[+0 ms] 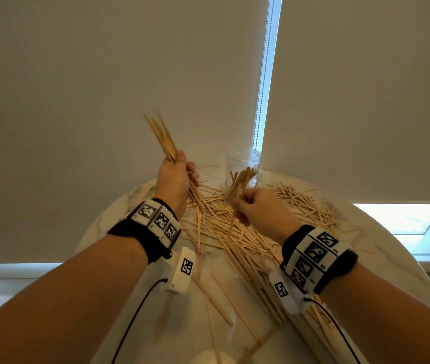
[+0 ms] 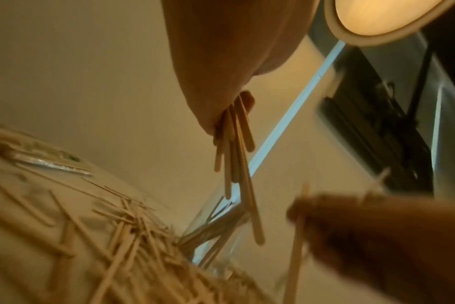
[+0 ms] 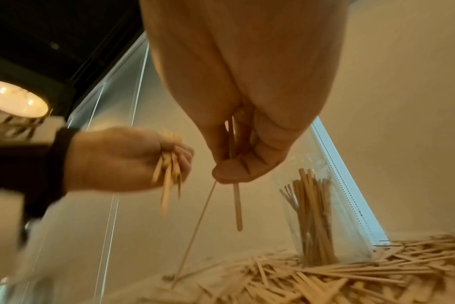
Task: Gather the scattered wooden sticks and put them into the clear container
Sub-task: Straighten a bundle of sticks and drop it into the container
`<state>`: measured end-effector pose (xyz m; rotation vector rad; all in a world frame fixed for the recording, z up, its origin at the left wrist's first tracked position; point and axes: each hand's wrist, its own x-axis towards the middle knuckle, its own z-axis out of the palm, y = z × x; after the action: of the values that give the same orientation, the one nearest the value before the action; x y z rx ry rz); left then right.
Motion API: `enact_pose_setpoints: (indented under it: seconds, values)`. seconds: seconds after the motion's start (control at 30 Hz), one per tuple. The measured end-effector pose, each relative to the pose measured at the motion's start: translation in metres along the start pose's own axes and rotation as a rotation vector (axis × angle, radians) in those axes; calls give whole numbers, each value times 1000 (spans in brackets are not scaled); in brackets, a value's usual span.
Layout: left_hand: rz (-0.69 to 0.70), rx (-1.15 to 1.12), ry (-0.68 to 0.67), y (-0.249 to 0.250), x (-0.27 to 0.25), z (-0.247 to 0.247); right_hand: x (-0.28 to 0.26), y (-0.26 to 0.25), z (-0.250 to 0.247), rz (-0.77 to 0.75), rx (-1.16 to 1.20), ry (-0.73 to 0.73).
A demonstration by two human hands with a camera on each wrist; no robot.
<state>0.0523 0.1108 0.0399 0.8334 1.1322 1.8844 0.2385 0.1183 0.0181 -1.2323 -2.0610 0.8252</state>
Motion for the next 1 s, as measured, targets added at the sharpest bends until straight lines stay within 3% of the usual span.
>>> enact_pose_setpoints:
  seconds: [0.17,0.37,0.47,0.57,0.67,0.8,0.93,1.0]
  values:
    - [-98,357,-390,-36,-38,14,14,-20,-8,-15,248,111]
    - [-77,271,-427,-54,-47,22,19,-18,-23,-20,311,94]
    - [-22,386,-525,-60,-53,18,23,-17,-31,-1,390,156]
    - [-5,445,-518,-62,-56,17,23,-26,-41,9,419,274]
    - [28,541,-563,-61,-57,20,20,-38,-50,-36,279,342]
    - [80,692,-650,-55,-63,26,23,-35,-49,-22,-216,127]
    - [108,702,-610,-51,-59,26,26,-33,-51,-45,-320,211]
    - [124,751,-609,-49,-59,30,26,-29,-43,-70,-476,159]
